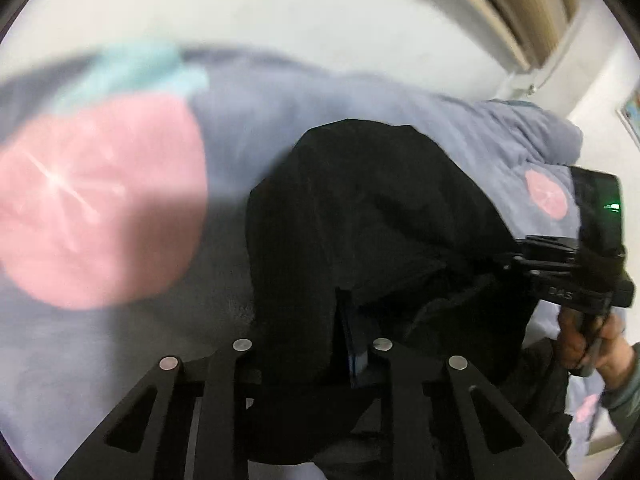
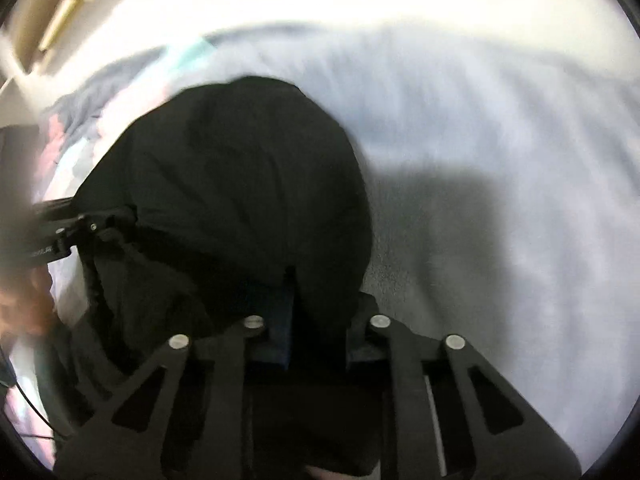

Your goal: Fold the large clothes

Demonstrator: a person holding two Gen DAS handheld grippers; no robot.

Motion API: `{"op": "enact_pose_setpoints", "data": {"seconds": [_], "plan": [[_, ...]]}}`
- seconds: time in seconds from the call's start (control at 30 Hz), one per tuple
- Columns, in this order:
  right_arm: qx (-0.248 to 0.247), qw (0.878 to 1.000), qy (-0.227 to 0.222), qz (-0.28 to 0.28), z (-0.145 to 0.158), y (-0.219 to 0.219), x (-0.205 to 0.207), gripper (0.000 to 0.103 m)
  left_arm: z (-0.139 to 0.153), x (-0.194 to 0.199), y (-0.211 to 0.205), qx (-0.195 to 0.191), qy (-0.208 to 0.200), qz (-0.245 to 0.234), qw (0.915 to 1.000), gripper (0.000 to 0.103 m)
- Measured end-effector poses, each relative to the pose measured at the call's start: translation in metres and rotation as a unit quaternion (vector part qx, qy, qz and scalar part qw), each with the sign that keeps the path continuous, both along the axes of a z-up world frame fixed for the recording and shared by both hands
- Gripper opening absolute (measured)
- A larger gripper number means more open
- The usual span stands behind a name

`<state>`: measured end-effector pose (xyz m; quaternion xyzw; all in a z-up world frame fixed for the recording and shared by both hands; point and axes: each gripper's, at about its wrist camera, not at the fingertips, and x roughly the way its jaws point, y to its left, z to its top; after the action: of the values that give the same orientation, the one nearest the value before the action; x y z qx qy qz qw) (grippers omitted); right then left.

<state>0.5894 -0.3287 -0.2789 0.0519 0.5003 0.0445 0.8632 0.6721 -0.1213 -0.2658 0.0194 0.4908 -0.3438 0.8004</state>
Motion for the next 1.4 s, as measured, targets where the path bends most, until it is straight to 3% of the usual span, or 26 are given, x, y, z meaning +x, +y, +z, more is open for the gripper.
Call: {"op": "enact_pose_setpoints", "data": {"seconds": [0.2,0.3,0.53,0.77,0.87,0.9,0.97,1.03,1.1,1.27,1.3,1.33,1.4], "plan": [[-0.065,0.995,-0.077,0.015,0.064,0.038,-0.075,0.013,0.068,-0.067,0.034,-0.048,-0.054,-0.005,0.9974,0.021],[-0.094,0.99,-0.106,0.016,0.086,0.057,-0.121,0.012,0.087,-0.105,0.043,-0.043,-0.075,-0.015,0.9961,0.021],[-0.115,0.985,-0.128,0.009,0.11,0.087,-0.22,0.011,0.108,-0.212,0.081,0.013,-0.111,-0.052,0.9924,0.021],[-0.135,0.983,-0.127,0.003,0.11,0.11,-0.314,0.008,0.102,-0.308,0.12,0.044,-0.12,-0.04,0.991,0.021],[-0.153,0.985,-0.082,-0.002,0.077,0.114,-0.334,0.013,0.068,-0.318,0.131,0.066,-0.075,-0.003,0.995,0.02],[-0.154,0.986,-0.063,-0.004,0.061,0.098,-0.34,0.014,0.052,-0.318,0.136,0.077,-0.055,0.011,0.9954,0.02],[-0.146,0.989,-0.015,-0.012,0.036,0.091,-0.344,0.018,0.018,-0.319,0.153,0.092,-0.003,0.042,0.9949,0.02],[-0.129,0.991,0.022,-0.023,0.023,0.082,-0.346,0.019,0.008,-0.322,0.169,0.086,0.024,0.063,0.994,0.02],[-0.104,0.993,0.036,-0.037,0.03,0.072,-0.355,0.021,0.02,-0.323,0.179,0.077,0.023,0.072,0.9942,0.02],[-0.025,0.997,0.025,-0.075,0.071,0.045,-0.353,0.053,0.071,-0.307,0.182,0.024,0.013,0.078,0.9966,0.025],[-0.002,0.997,0.019,-0.081,0.081,0.043,-0.347,0.054,0.078,-0.301,0.178,0.009,0.013,0.078,0.9968,0.034],[0.02,0.996,0.014,-0.084,0.088,0.043,-0.339,0.057,0.086,-0.295,0.174,-0.008,0.016,0.08,0.9967,0.05],[0.067,0.994,0.008,-0.092,0.096,0.034,-0.328,0.062,0.091,-0.285,0.167,-0.033,0.038,0.081,0.9955,0.059]]}}
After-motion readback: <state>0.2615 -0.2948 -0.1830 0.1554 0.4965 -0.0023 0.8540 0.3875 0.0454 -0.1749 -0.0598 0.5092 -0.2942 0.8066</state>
